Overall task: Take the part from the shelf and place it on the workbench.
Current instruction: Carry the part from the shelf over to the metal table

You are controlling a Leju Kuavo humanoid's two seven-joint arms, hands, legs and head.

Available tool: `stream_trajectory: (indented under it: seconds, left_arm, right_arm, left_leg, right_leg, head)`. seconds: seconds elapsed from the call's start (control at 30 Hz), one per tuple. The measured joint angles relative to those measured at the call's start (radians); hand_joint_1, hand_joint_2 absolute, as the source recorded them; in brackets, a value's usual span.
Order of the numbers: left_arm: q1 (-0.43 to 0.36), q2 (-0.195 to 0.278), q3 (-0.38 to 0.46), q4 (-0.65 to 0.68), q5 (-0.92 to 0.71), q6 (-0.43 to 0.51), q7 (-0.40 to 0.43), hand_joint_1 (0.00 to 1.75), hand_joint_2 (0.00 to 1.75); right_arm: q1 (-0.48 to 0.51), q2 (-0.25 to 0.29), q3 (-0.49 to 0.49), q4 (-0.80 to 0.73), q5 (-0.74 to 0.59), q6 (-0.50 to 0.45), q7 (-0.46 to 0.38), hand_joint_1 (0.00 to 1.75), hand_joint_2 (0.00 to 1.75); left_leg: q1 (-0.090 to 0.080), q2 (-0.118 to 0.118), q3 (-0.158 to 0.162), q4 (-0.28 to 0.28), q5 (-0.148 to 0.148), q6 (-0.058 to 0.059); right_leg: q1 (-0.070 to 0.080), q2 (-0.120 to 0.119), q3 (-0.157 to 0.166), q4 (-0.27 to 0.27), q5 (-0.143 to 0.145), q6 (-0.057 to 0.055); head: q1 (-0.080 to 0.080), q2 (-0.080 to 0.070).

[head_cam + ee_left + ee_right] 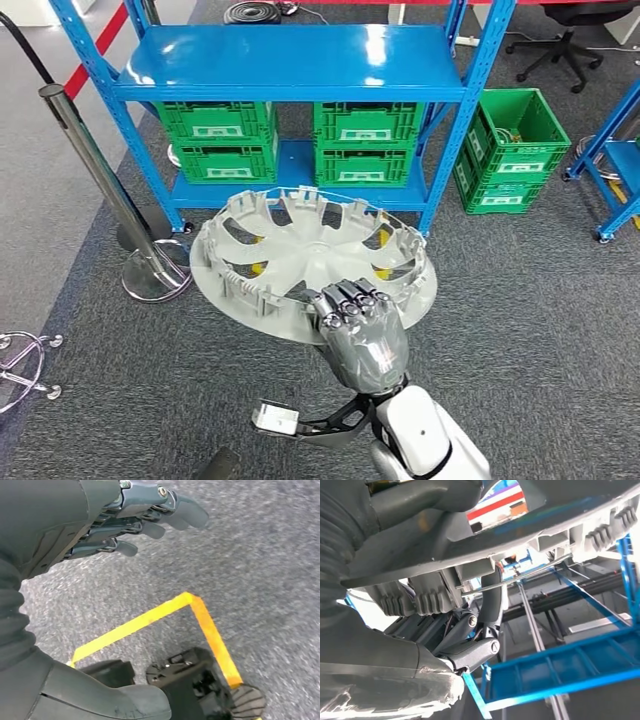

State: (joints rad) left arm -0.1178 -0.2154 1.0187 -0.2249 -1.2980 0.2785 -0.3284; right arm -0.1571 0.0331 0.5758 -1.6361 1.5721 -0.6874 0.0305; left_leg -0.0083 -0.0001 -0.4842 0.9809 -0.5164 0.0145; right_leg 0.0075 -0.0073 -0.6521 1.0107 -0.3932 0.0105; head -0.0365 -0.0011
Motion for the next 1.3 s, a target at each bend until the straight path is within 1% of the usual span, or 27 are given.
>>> stream_trajectory:
  seconds: [0.03,0.07,0.13,0.17,0.2,0.23,0.3,0.33,0.4,0.43,0.5,0.53,0.6,0.63,0.67,0.7,0.73,0.77,0.83,0.9,0.93,1.03,1.1,1.17,1.2,1.23,1.3]
  left_arm:
    - [0.001,0.000,0.000,0.000,0.000,0.000,0.000,0.00,1.75]
    - [0.002,0.000,0.000,0.000,0.000,0.000,0.000,0.00,1.75]
    - [0.001,-0.001,0.000,0.000,0.000,-0.001,0.000,0.00,1.75]
    - [0.001,-0.002,0.000,0.000,0.000,-0.001,0.000,0.00,1.75]
    - [0.001,-0.002,0.000,0.000,0.000,-0.002,0.000,0.00,1.75]
    - [0.001,-0.002,0.000,0.000,0.000,-0.003,0.000,0.00,1.75]
    - [0.001,-0.002,0.000,0.000,0.000,-0.007,0.000,0.00,1.75]
    - [0.001,-0.002,0.000,0.000,0.000,-0.008,0.000,0.00,1.75]
    - [0.000,-0.002,0.000,0.000,0.000,-0.010,-0.001,0.00,1.75]
    - [0.000,-0.001,0.000,0.000,0.000,-0.010,-0.001,0.00,1.75]
    - [0.000,0.000,0.000,0.000,0.001,-0.011,-0.001,0.00,1.75]
    - [0.002,0.001,0.000,0.000,0.003,-0.011,-0.002,0.00,1.75]
    - [0.005,0.002,0.000,0.000,0.009,-0.011,-0.002,0.00,1.75]
    - [0.006,0.002,0.000,0.000,0.012,-0.010,-0.003,0.00,1.75]
    - [0.006,0.002,0.000,0.000,0.016,-0.010,-0.003,0.00,1.75]
    - [0.006,0.003,0.000,0.000,0.018,-0.010,-0.003,0.00,1.75]
    - [0.006,0.003,0.001,0.000,0.020,-0.010,-0.003,0.00,1.75]
    - [0.007,0.003,0.001,0.000,0.022,-0.010,-0.003,0.00,1.75]
    - [0.008,0.004,0.001,0.000,0.027,-0.010,-0.004,0.00,1.75]
    - [0.006,0.005,0.002,0.000,0.032,-0.011,-0.006,0.00,1.75]
    - [0.005,0.006,0.002,0.000,0.033,-0.011,-0.008,0.00,1.75]
    - [0.007,0.006,0.006,0.000,0.042,-0.017,-0.012,0.00,1.75]
    - [0.008,0.005,0.009,0.001,0.051,-0.026,-0.014,0.00,1.75]
    - [0.009,0.005,0.010,0.001,0.054,-0.031,-0.016,0.00,1.75]
    - [0.010,0.006,0.010,0.001,0.056,-0.032,-0.017,0.00,1.75]
    - [0.011,0.006,0.012,0.001,0.060,-0.037,-0.020,0.00,1.75]
    - [0.012,0.006,0.017,0.001,0.076,-0.059,-0.034,0.00,1.75]
  right_arm:
    - [0.000,0.000,0.000,0.000,0.000,0.000,0.000,1.75,1.75]
    - [0.000,0.000,0.001,0.001,0.000,0.000,0.000,1.75,1.75]
    - [0.000,-0.001,0.002,0.003,0.000,0.000,0.000,1.75,1.75]
    - [0.000,-0.002,0.003,0.004,-0.001,0.000,0.000,1.75,1.75]
    - [0.000,-0.002,0.004,0.006,-0.001,0.000,0.001,1.75,1.75]
    - [0.000,-0.002,0.005,0.007,-0.001,0.000,0.001,1.75,1.75]
    - [-0.001,-0.003,0.006,0.009,-0.001,0.000,0.002,1.75,1.75]
    - [-0.002,-0.003,0.007,0.009,-0.001,0.000,0.002,1.75,1.75]
    - [-0.007,-0.003,0.008,0.010,-0.002,0.000,0.004,1.75,1.75]
    - [-0.010,-0.003,0.008,0.010,-0.002,0.000,0.004,1.75,1.75]
    - [-0.012,-0.003,0.009,0.012,-0.002,0.000,0.004,1.75,1.75]
    - [-0.012,-0.003,0.009,0.012,-0.002,0.000,0.004,1.75,1.75]
    - [-0.013,-0.003,0.009,0.013,-0.002,0.000,0.005,1.75,1.75]
    - [-0.014,-0.003,0.009,0.014,-0.003,0.000,0.006,1.75,1.75]
    - [-0.014,-0.003,0.009,0.014,-0.003,0.000,0.007,1.75,1.75]
    - [-0.013,-0.003,0.009,0.014,-0.003,0.000,0.009,1.75,1.75]
    - [-0.013,-0.003,0.009,0.014,-0.002,0.000,0.010,1.75,1.75]
    - [-0.013,-0.003,0.009,0.015,-0.002,0.000,0.012,1.75,1.75]
    - [-0.013,-0.003,0.009,0.015,-0.001,0.000,0.014,1.75,1.75]
    - [-0.014,-0.003,0.009,0.015,-0.001,0.000,0.014,1.75,1.75]
    - [-0.016,-0.003,0.009,0.015,-0.001,0.000,0.014,1.75,1.75]
    - [-0.019,-0.004,0.009,0.016,-0.001,0.000,0.015,1.75,1.75]
    - [-0.020,-0.004,0.011,0.017,-0.001,0.000,0.015,1.75,1.75]
    - [-0.019,-0.005,0.014,0.020,-0.001,0.000,0.016,1.75,1.75]
    - [-0.018,-0.006,0.015,0.022,-0.001,0.000,0.016,1.75,1.75]
    - [-0.017,-0.007,0.017,0.024,-0.001,0.000,0.017,1.75,1.75]
    - [-0.017,-0.010,0.019,0.026,-0.001,0.000,0.018,1.75,1.75]
  left_leg:
    - [0.002,0.002,-0.011,-0.004,0.014,0.006]
    - [0.004,0.004,-0.024,-0.008,0.029,0.011]
    - [0.006,0.006,-0.058,-0.007,0.058,0.018]
    - [0.006,0.006,-0.076,-0.007,0.072,0.018]
    - [0.006,0.007,-0.095,-0.006,0.087,0.016]
    - [0.006,0.007,-0.114,-0.005,0.101,0.014]
    - [0.007,0.008,-0.150,-0.001,0.128,0.008]
    - [0.006,0.007,-0.165,0.002,0.140,0.003]
    - [0.004,0.006,-0.183,0.006,0.164,-0.006]
    - [0.004,0.006,-0.188,0.005,0.176,-0.011]
    - [0.006,0.005,-0.195,0.002,0.191,-0.022]
    - [0.008,0.004,-0.201,0.013,0.172,-0.028]
    - [0.010,0.004,-0.222,0.084,0.078,-0.039]
    - [0.011,0.004,-0.236,0.149,0.023,-0.043]
    - [0.011,0.004,-0.250,0.219,-0.012,-0.045]
    - [0.012,0.004,-0.257,0.278,-0.021,-0.046]
    - [0.012,0.004,-0.253,0.311,-0.006,-0.045]
    - [0.012,0.004,-0.231,0.305,0.023,-0.043]
    - [0.010,0.003,-0.136,0.192,0.057,-0.032]
    - [0.007,0.002,-0.045,0.060,0.039,-0.021]
    - [0.006,0.002,-0.024,0.023,0.025,-0.016]
    - [0.009,0.004,-0.026,-0.003,0.027,0.001]
    - [0.013,0.007,-0.038,-0.007,0.041,0.013]
    - [0.010,0.007,-0.056,-0.006,0.053,0.017]
    - [0.009,0.007,-0.064,-0.006,0.059,0.017]
    - [0.008,0.007,-0.070,-0.005,0.064,0.017]
    - [0.005,0.006,-0.077,-0.005,0.072,0.014]
  right_leg:
    - [-0.001,0.002,-0.009,0.011,-0.021,0.006]
    - [-0.002,0.004,-0.022,0.041,-0.064,0.012]
    - [-0.007,0.005,-0.049,0.156,-0.174,0.021]
    - [-0.009,0.005,-0.057,0.218,-0.205,0.025]
    - [-0.010,0.005,-0.055,0.265,-0.205,0.028]
    - [-0.012,0.005,-0.042,0.285,-0.181,0.030]
    - [-0.015,0.005,0.033,0.227,-0.119,0.032]
    - [-0.016,0.005,0.095,0.152,-0.118,0.032]
    - [-0.015,0.007,0.196,0.003,-0.156,0.025]
    - [-0.012,0.008,0.214,-0.035,-0.172,0.020]
    - [-0.011,0.007,0.198,-0.041,-0.164,0.005]
    - [-0.011,0.005,0.188,-0.040,-0.156,-0.005]
    - [-0.013,0.002,0.166,-0.041,-0.135,-0.023]
    - [-0.012,0.001,0.155,-0.041,-0.124,-0.027]
    - [-0.011,0.001,0.143,-0.040,-0.111,-0.028]
    - [-0.010,0.000,0.130,-0.038,-0.099,-0.028]
    - [-0.009,0.000,0.116,-0.035,-0.088,-0.028]
    - [-0.008,0.000,0.101,-0.032,-0.078,-0.026]
    - [-0.005,0.001,0.081,-0.025,-0.066,-0.021]
    - [-0.002,0.001,0.071,-0.019,-0.056,-0.013]
    - [-0.001,0.000,0.066,-0.018,-0.051,-0.007]
    - [-0.001,0.001,0.048,-0.004,-0.053,0.010]
    - [-0.003,0.004,0.010,0.074,-0.109,0.019]
    - [-0.006,0.005,-0.044,0.212,-0.183,0.026]
    - [-0.007,0.005,-0.060,0.261,-0.202,0.028]
    - [-0.007,0.004,-0.058,0.274,-0.203,0.029]
    - [-0.008,0.004,0.009,0.179,-0.156,0.025]
  head:
    - [0.001,0.000]
    - [0.003,0.000]
    - [0.007,0.000]
    - [0.007,0.000]
    - [0.007,0.000]
    - [0.007,0.000]
    - [0.007,0.000]
    - [0.007,0.000]
    - [0.006,0.000]
    - [0.006,0.000]
    - [0.005,0.000]
    - [0.005,0.000]
    - [0.002,0.000]
    - [0.000,0.000]
    - [-0.001,0.000]
    - [-0.002,0.000]
    - [-0.002,0.000]
    - [-0.002,0.000]
    - [-0.002,0.000]
    - [-0.001,0.000]
    - [-0.001,0.000]
    - [0.000,0.000]
    - [0.004,0.000]
    - [0.008,0.000]
    - [0.008,0.000]
    - [0.008,0.000]
    - [0.008,0.000]
